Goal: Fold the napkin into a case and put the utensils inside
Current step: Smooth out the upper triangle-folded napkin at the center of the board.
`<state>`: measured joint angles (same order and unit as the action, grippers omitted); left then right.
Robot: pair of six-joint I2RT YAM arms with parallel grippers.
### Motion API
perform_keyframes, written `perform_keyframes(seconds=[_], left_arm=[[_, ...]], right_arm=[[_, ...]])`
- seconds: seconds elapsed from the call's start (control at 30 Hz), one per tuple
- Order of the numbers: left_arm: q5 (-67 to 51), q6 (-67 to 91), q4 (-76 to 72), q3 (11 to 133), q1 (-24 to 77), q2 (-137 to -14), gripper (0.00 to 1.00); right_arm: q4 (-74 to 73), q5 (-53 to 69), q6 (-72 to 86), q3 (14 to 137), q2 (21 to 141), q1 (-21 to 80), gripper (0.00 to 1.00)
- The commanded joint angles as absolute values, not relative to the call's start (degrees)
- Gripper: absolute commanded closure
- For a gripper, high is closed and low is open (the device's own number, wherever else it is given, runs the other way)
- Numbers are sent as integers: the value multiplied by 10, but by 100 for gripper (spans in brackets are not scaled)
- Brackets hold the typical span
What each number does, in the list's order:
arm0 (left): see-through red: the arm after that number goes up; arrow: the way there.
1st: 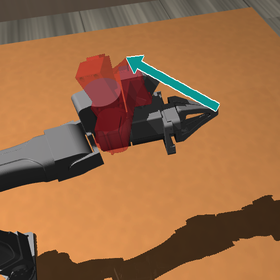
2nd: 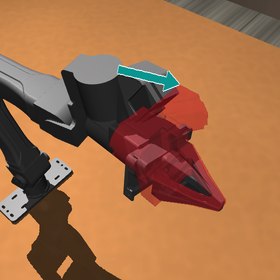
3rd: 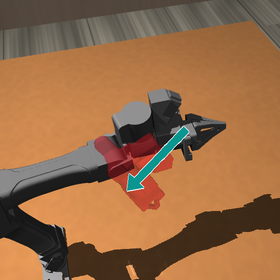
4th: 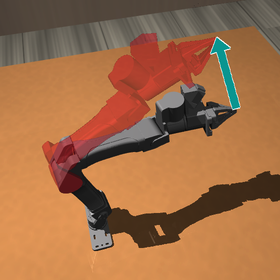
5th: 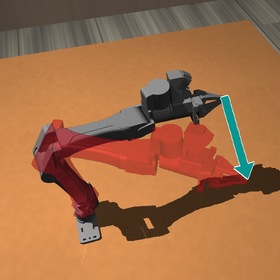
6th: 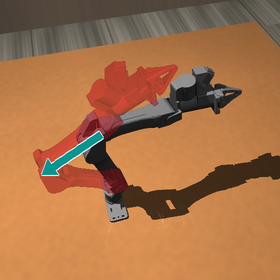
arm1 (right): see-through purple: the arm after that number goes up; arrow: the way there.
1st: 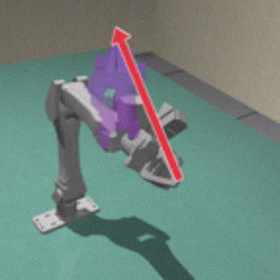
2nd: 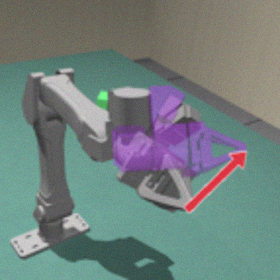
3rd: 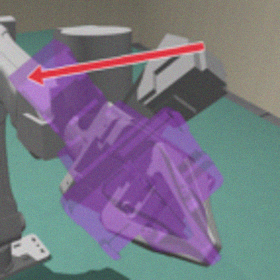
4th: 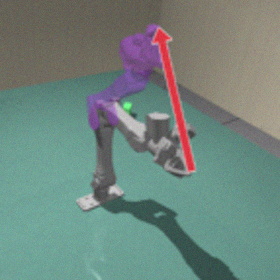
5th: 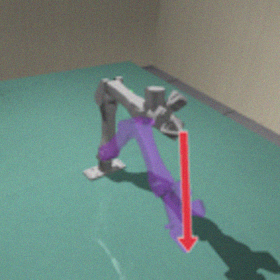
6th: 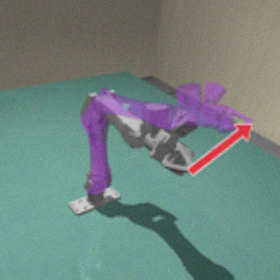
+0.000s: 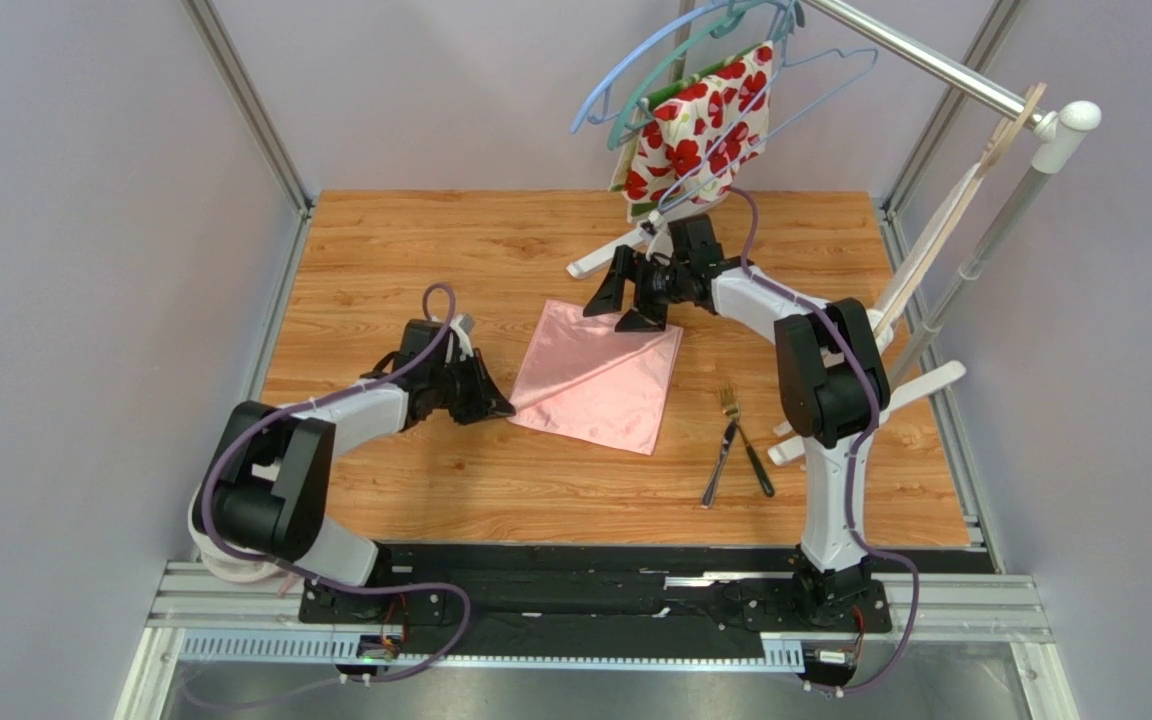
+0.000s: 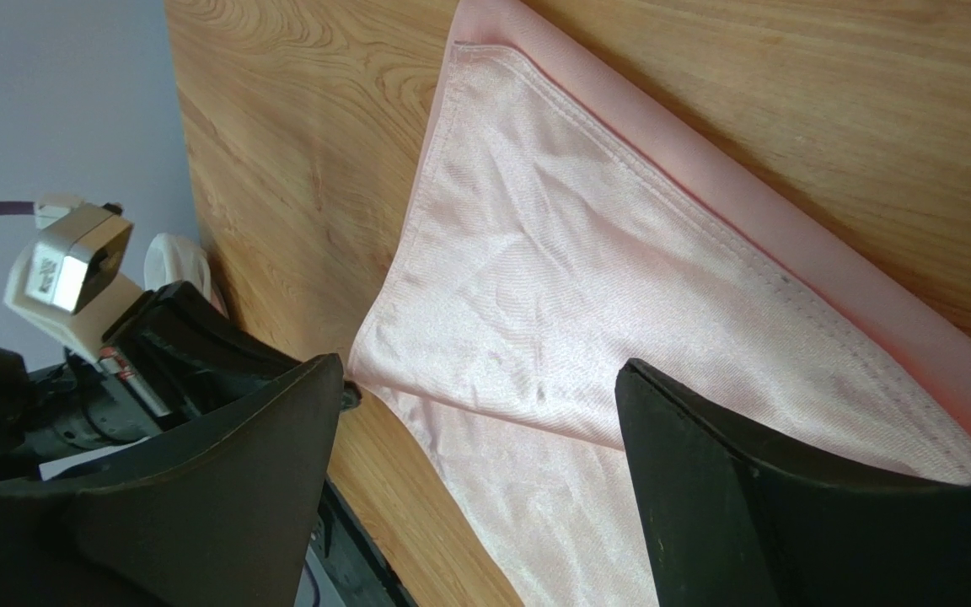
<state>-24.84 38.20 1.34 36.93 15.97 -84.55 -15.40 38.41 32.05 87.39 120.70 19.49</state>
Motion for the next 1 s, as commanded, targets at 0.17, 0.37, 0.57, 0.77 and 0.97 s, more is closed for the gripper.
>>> perform_keyframes(seconds=[0.17, 0.37, 0.57, 0.77, 0.97], left_arm=[[-240, 392, -47, 333, 155, -887, 100], [-254, 308, -24, 352, 157, -821, 100], [-301, 318, -68, 363, 157, -743, 89], [-336, 418, -131, 398, 154, -832, 95], [-338, 473, -238, 360, 145, -925, 97]], right_arm=[[-113, 413, 342, 867, 1189, 205, 16], [-100, 426, 354, 870, 1202, 214, 16], [-103, 425, 354, 869, 1200, 214, 16], [-75, 446, 388, 855, 1198, 219, 17], [56, 494, 458, 787, 1194, 234, 13]])
